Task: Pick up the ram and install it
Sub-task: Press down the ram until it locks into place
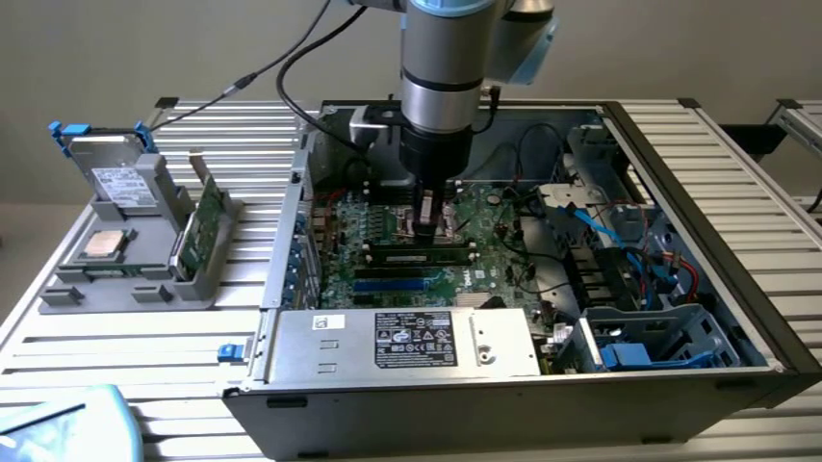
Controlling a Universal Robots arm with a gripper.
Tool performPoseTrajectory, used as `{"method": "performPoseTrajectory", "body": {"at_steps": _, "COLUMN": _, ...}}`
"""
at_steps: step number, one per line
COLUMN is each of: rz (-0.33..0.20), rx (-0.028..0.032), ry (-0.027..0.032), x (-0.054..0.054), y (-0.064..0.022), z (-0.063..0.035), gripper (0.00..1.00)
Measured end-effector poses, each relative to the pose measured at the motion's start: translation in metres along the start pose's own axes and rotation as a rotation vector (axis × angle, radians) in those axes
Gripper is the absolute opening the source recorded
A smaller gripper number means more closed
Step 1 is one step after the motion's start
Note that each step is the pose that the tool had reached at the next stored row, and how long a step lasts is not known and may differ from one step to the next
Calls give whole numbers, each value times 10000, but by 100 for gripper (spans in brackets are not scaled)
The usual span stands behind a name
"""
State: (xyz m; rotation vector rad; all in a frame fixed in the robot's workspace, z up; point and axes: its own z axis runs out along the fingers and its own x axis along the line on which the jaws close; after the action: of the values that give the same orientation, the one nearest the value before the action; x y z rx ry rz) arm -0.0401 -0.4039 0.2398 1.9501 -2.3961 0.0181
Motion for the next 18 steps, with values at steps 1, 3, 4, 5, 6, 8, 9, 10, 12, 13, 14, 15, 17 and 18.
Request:
{"method": "performPoseTrajectory", "body": {"at_steps": 1, "rz": 153, "rx": -7, "ry": -3, "x": 0, "y": 0, "z": 3, "gripper": 11}}
{"method": "performPoseTrajectory", "body": {"at_steps": 3, "rz": 489, "rx": -24, "ry": -10, "x": 0, "y": 0, "z": 11, "gripper": 11}}
{"method": "performPoseTrajectory", "body": {"at_steps": 4, "rz": 657, "rx": -32, "ry": -14, "x": 0, "y": 0, "z": 15, "gripper": 11}}
{"method": "performPoseTrajectory", "body": {"at_steps": 5, "rz": 828, "rx": -40, "ry": -19, "x": -1, "y": 0, "z": 20, "gripper": 11}}
{"method": "performPoseTrajectory", "body": {"at_steps": 6, "rz": 981, "rx": -47, "ry": -22, "x": -1, "y": 0, "z": 24, "gripper": 11}}
{"method": "performPoseTrajectory", "body": {"at_steps": 8, "rz": 1326, "rx": -64, "ry": -30, "x": -1, "y": -1, "z": 32, "gripper": 11}}
{"method": "performPoseTrajectory", "body": {"at_steps": 9, "rz": 1481, "rx": -71, "ry": -34, "x": -1, "y": -1, "z": 36, "gripper": 11}}
{"method": "performPoseTrajectory", "body": {"at_steps": 10, "rz": 1662, "rx": -80, "ry": -39, "x": -2, "y": -1, "z": 41, "gripper": 11}}
{"method": "performPoseTrajectory", "body": {"at_steps": 12, "rz": 1994, "rx": -96, "ry": -46, "x": -2, "y": -1, "z": 49, "gripper": 11}}
{"method": "performPoseTrajectory", "body": {"at_steps": 13, "rz": 2158, "rx": -104, "ry": -51, "x": -2, "y": -1, "z": 54, "gripper": 11}}
{"method": "performPoseTrajectory", "body": {"at_steps": 14, "rz": 2326, "rx": -111, "ry": -54, "x": -2, "y": -1, "z": 58, "gripper": 11}}
{"method": "performPoseTrajectory", "body": {"at_steps": 15, "rz": 2496, "rx": -120, "ry": -59, "x": -3, "y": -1, "z": 63, "gripper": 11}}
{"method": "performPoseTrajectory", "body": {"at_steps": 17, "rz": 2828, "rx": -136, "ry": -66, "x": -3, "y": -2, "z": 71, "gripper": 11}}
{"method": "performPoseTrajectory", "body": {"at_steps": 18, "rz": 3005, "rx": -144, "ry": -71, "x": -3, "y": -2, "z": 75, "gripper": 11}}
